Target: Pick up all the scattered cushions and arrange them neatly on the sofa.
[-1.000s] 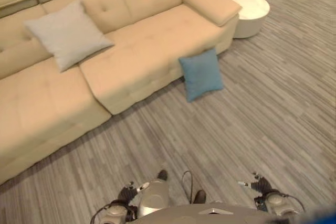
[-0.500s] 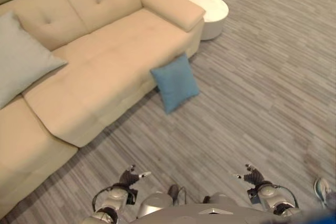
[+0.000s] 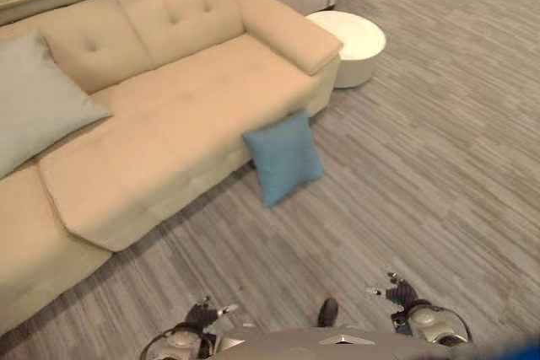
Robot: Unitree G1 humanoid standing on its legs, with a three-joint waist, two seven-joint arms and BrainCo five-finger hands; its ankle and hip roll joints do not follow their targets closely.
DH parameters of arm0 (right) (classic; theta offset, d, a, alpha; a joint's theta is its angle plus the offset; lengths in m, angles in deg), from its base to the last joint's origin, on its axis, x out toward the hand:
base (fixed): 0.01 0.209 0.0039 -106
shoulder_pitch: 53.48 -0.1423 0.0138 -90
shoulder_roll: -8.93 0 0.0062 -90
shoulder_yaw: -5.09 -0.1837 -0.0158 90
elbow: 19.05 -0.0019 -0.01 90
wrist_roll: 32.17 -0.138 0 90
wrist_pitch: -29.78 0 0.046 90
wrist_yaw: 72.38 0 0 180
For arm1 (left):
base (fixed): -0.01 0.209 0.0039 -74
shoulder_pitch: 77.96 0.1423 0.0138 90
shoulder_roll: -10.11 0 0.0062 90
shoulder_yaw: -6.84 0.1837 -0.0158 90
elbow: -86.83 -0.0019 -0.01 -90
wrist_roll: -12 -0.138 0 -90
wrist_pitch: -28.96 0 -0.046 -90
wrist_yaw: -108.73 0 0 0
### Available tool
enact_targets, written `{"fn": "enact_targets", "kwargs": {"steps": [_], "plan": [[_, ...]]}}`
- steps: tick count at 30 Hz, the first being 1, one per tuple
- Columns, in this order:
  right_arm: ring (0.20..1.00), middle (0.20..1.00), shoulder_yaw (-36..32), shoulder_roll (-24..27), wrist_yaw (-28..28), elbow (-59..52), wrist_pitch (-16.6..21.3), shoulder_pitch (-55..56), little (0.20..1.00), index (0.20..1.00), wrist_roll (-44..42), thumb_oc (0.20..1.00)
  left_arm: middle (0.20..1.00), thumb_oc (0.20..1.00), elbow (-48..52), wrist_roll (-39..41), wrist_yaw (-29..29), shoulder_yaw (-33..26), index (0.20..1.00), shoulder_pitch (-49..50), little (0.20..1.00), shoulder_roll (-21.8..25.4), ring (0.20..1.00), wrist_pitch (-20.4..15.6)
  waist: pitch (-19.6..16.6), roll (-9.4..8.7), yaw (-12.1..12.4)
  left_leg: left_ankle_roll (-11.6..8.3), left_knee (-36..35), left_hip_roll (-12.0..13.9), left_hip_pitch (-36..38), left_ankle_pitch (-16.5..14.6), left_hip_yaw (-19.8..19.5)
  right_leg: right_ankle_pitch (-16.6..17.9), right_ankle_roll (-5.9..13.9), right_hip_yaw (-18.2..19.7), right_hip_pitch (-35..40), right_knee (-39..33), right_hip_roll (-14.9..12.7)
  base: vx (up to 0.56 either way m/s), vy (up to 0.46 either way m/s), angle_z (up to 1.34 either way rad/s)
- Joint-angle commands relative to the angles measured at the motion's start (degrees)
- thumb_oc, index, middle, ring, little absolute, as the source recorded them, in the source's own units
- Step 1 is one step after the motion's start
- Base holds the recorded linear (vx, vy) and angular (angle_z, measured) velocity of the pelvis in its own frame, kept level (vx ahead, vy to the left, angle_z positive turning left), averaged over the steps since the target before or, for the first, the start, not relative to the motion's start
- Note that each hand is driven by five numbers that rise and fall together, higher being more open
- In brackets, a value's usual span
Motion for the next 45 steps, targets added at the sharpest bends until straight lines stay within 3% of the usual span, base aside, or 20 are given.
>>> {"fn": "enact_targets", "kwargs": {"steps": [1,3,5,7,10,13,15,16,20,23,28,30,34,40,42,43,45], "plan": [[1.000,1.000,0.03,3.22,0.59,-2.10,1.71,-1.14,1.000,1.000,-2.42,1.000,1.000,1.000,0.35,0.76,0.46,0.65,1.000,-2.92,1.000,1.12,1.000,-0.66,3.47,-0.88,1.18,-2.39,-4.65,3.89,-2.23,9.48,-0.50,-3.44,6.71,0.00,2.29,3.63,-0.80,0.16,-0.201,0.15],[1.000,1.000,-0.23,3.46,0.56,-1.86,1.65,-1.16,1.000,1.000,-2.47,1.000,1.000,1.000,0.61,0.64,0.37,0.77,1.000,-2.51,1.000,1.00,1.000,-0.59,3.47,-1.12,1.17,-1.48,-7.97,1.61,-3.79,7.18,0.89,-3.69,7.09,-0.06,3.26,2.36,-0.50,0.17,-0.099,0.14],[1.000,1.000,-0.31,3.49,0.48,-1.81,1.67,-0.91,1.000,1.000,-2.33,1.000,1.000,1.000,0.53,0.27,0.30,0.73,1.000,-2.21,1.000,0.91,1.000,-0.51,3.29,-1.07,1.06,-1.01,-10.64,1.00,-4.21,6.88,2.63,-3.95,7.28,-0.37,3.87,1.71,-0.25,0.18,-0.052,0.12],[1.000,1.000,-0.77,3.13,0.41,-1.99,1.63,-0.36,1.000,1.000,-2.26,1.000,1.000,1.000,0.32,-1.95,-0.34,0.70,1.000,-1.51,1.000,0.72,1.000,-0.19,2.58,-0.03,0.77,0.10,-17.25,-0.56,-7.83,11.91,10.40,-6.06,7.20,-0.72,5.61,1.32,2.05,0.31,-0.055,0.31],[1.000,1.000,-0.94,2.87,0.25,-2.09,1.73,-0.34,1.000,1.000,-2.49,1.000,1.000,1.000,0.34,-2.25,-0.48,0.50,1.000,-1.21,1.000,0.66,1.000,-0.36,2.44,-0.03,1.50,-0.25,-16.99,-0.81,-9.96,13.60,12.99,-7.31,7.08,0.13,6.92,1.56,2.83,0.21,0.009,0.12],[1.000,1.000,-0.91,1.48,-0.29,-1.58,1.45,-0.49,1.000,1.000,-1.38,1.000,1.000,1.000,-0.25,-1.82,-0.58,-0.11,1.000,-0.45,1.000,1.20,1.000,-0.16,1.60,-0.69,2.39,2.32,-16.45,-1.86,-5.95,10.22,10.34,-9.51,7.89,0.99,7.69,10.14,0.84,0.44,0.121,-0.52],[1.000,1.000,-1.05,1.23,-0.32,-1.56,1.42,-0.76,1.000,1.000,-1.26,1.000,1.000,1.000,-0.17,-1.59,-0.51,-0.18,1.000,-0.67,1.000,1.31,1.000,-0.19,1.76,-0.59,2.68,3.30,-16.03,-2.14,-5.13,9.19,10.12,-8.68,8.60,1.04,6.40,14.76,-0.68,0.18,0.110,-0.21],[1.000,1.000,-0.96,1.27,-0.30,-2.03,1.49,-1.41,1.000,1.000,-1.22,1.000,1.000,1.000,0.49,-1.02,-0.40,0.02,1.000,-1.09,1.000,1.74,1.000,-0.01,2.40,-0.35,2.69,4.41,-15.42,-2.16,-3.82,8.32,9.34,-5.35,9.72,1.55,3.51,21.96,-2.19,0.12,0.077,-0.12],[1.000,1.000,-0.57,0.80,-0.21,-2.30,1.55,-2.13,1.000,1.000,-1.40,1.000,1.000,1.000,1.41,-0.66,-0.22,1.13,1.000,-2.32,1.000,2.32,1.000,-0.11,3.43,0.19,1.64,5.50,-14.92,-1.70,-1.90,7.05,6.71,-3.51,9.44,3.92,-0.96,29.00,-2.41,0.16,0.047,0.10],[1.000,1.000,0.08,0.55,-0.52,-2.70,1.70,-2.15,1.000,1.000,-1.33,1.000,1.000,1.000,1.63,-0.20,0.13,1.30,1.000,-2.88,1.000,2.58,1.000,-0.53,3.44,0.09,1.40,4.94,-16.54,-0.99,0.34,6.36,5.03,-3.85,8.63,3.46,-2.54,22.24,-3.58,0.22,-0.079,0.35],[1.000,1.000,0.22,0.60,-0.43,-3.14,1.53,-2.46,1.000,1.000,-1.78,1.000,1.000,1.000,0.63,-0.25,0.33,1.18,1.000,-3.13,1.000,2.46,1.000,-0.92,3.61,0.02,0.13,3.54,-19.08,-0.04,2.99,5.69,1.50,-0.35,10.08,9.34,-5.45,8.93,-3.99,0.24,-0.137,0.29],[1.000,1.000,-0.11,0.55,-0.43,-3.24,1.52,-2.43,1.000,1.000,-2.01,1.000,1.000,1.000,-0.10,-0.02,0.46,0.56,1.000,-2.58,1.000,2.25,1.000,-1.06,3.55,-0.01,-0.31,2.90,-19.26,0.48,3.94,4.93,0.24,1.08,10.76,10.31,-6.58,7.67,-4.12,0.24,-0.149,0.42],[1.000,1.000,0.47,0.84,-0.22,-3.50,1.87,-1.68,1.000,1.000,-1.70,1.000,1.000,1.000,-0.85,0.92,0.84,-0.16,1.000,-2.07,1.000,1.98,1.000,-1.08,2.74,-0.77,0.17,1.13,-18.40,1.55,3.29,4.57,-2.95,-0.05,10.13,10.13,-4.18,6.54,-3.33,0.18,-0.184,0.65],[1.000,1.000,0.07,2.66,0.74,-5.17,2.76,0.29,1.000,1.000,-3.61,1.000,1.000,1.000,0.64,2.88,1.20,0.58,1.000,-3.38,1.000,1.52,1.000,-1.17,3.89,-1.56,-1.38,-1.31,-10.37,4.22,-2.82,5.68,0.37,-2.99,8.13,3.87,-1.04,5.58,-2.64,0.08,-0.192,0.90],[1.000,1.000,-0.30,2.96,0.84,-5.35,2.56,0.64,1.000,1.000,-4.16,1.000,1.000,1.000,1.21,1.90,1.06,1.64,1.000,-3.88,1.000,1.49,1.000,-0.88,4.09,-1.48,-2.06,-0.93,-12.38,4.00,-4.62,6.35,6.08,-4.02,7.97,0.98,0.96,3.95,-2.08,0.05,-0.104,0.77],[1.000,1.000,-0.30,2.96,0.84,-5.35,2.57,0.66,1.000,1.000,-4.17,1.000,1.000,1.000,1.22,1.90,1.06,1.64,1.000,-3.87,1.000,1.49,1.000,-0.87,4.08,-1.50,-2.08,-0.92,-12.42,3.98,-4.59,6.36,6.06,-4.01,7.98,0.95,1.00,3.90,-2.09,0.03,-0.055,0.76],[1.000,1.000,-0.86,2.94,0.95,-5.16,2.51,0.59,1.000,1.000,-4.61,1.000,1.000,1.000,1.34,1.53,0.97,1.95,1.000,-4.49,1.000,1.41,1.000,-0.62,3.71,-1.19,-2.73,-0.05,-15.00,2.56,-6.58,7.84,10.04,-4.37,8.11,-0.90,1.35,3.05,-1.75,0.04,-0.008,0.67]]}}
